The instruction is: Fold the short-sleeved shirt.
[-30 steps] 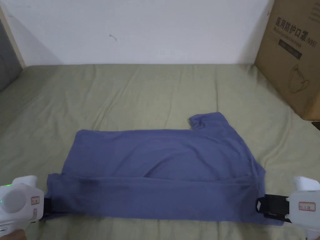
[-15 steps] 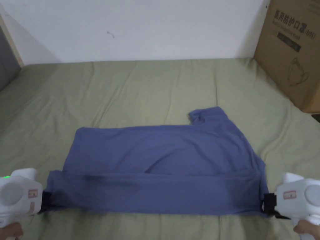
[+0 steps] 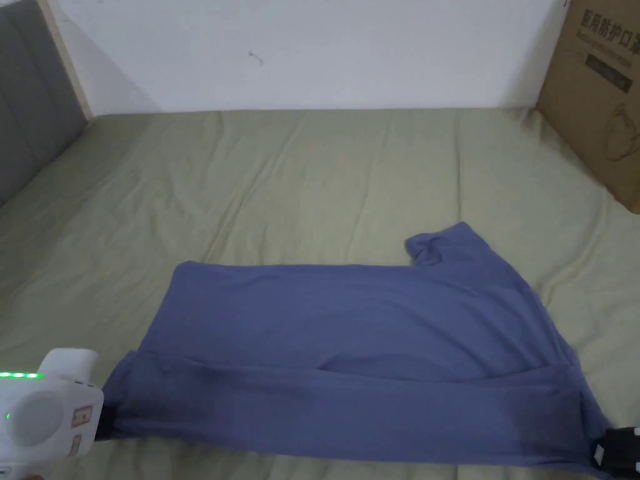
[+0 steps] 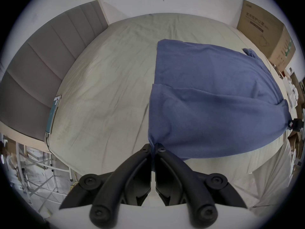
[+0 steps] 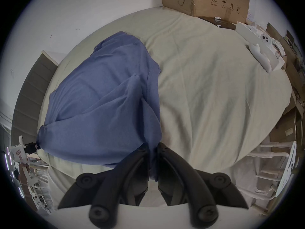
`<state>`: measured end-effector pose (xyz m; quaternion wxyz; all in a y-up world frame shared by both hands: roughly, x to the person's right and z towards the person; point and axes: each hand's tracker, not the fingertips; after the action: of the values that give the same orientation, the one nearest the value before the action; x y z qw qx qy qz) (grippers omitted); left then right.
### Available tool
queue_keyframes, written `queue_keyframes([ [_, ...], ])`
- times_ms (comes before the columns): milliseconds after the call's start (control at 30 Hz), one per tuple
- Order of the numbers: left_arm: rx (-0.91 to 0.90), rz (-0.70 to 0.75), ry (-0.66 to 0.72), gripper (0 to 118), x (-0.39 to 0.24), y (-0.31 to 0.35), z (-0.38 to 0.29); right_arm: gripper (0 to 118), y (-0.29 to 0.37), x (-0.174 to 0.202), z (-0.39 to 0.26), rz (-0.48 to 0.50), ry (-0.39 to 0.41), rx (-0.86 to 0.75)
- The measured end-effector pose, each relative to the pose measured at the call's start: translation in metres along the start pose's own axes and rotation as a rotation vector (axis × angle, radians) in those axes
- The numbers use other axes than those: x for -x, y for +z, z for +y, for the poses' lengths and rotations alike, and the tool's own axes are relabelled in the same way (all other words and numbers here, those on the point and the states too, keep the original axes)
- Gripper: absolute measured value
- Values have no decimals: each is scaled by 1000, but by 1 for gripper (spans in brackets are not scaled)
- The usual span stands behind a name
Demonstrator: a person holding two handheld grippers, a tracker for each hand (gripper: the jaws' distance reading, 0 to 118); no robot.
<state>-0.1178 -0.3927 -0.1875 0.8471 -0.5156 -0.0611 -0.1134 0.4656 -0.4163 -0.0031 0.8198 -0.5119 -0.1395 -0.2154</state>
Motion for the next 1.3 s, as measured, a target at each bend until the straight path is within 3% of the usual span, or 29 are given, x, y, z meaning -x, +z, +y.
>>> queue_keyframes([
  [100, 0, 0, 28, 8, -4, 5, -3, 10, 5, 1, -7, 19, -29, -30],
  [133, 1, 2, 26, 28, -2, 3, 0, 25, 8, 4, -7, 9, -23, -54],
  [200, -3, 41, 22, 77, -2, 7, 6, 86, 15, 10, -1, -59, 33, -80],
  [233, -14, 50, 27, 107, -3, 11, 10, 105, 20, 14, 0, -73, 60, -102],
  [267, -39, 44, 34, 113, -6, 20, 13, 105, 30, 19, 1, -54, 82, -148],
  [400, -105, -20, 47, 103, -25, 39, 33, 100, 46, 38, 16, 18, 136, -165],
  [467, -173, -101, 63, 57, -38, 45, 40, 75, 50, 51, 23, 44, 173, -192],
  [500, -165, -125, 73, 34, -43, 42, 44, 58, 50, 57, 24, 47, 193, -197],
  [533, -133, -147, 73, 13, -50, 37, 48, 24, 47, 64, 25, 44, 209, -200],
  [567, -122, -149, 70, 3, -58, 32, 49, 4, 38, 65, 27, 36, 211, -196],
  [633, -129, -144, 57, 0, -69, 22, 48, 0, 26, 68, 25, 7, 182, -203],
  [733, -101, -136, 36, 0, -76, 2, 52, 0, 8, 63, 27, 89, 84, -136],
  [900, -82, -125, 34, 0, -81, -14, 74, 0, -10, 60, 62, 62, 92, -124],
  [1100, -103, -120, -14, 0, -94, -31, 126, 0, -42, 74, 152, 13, 120, -156],
  [1133, -104, -126, -14, 0, -96, -35, 134, 15, -50, 77, 170, -9, 134, -162],
  [1200, -104, -133, -27, 0, -101, -41, 147, 68, -67, 78, 200, -32, 153, -173],
  [1233, -106, -135, -34, 0, -103, -44, 153, 86, -80, 75, 216, -36, 151, -152],
  [1300, -108, -137, -44, 0, -107, -49, 160, 86, -104, 72, 247, -55, 139, -124],
])
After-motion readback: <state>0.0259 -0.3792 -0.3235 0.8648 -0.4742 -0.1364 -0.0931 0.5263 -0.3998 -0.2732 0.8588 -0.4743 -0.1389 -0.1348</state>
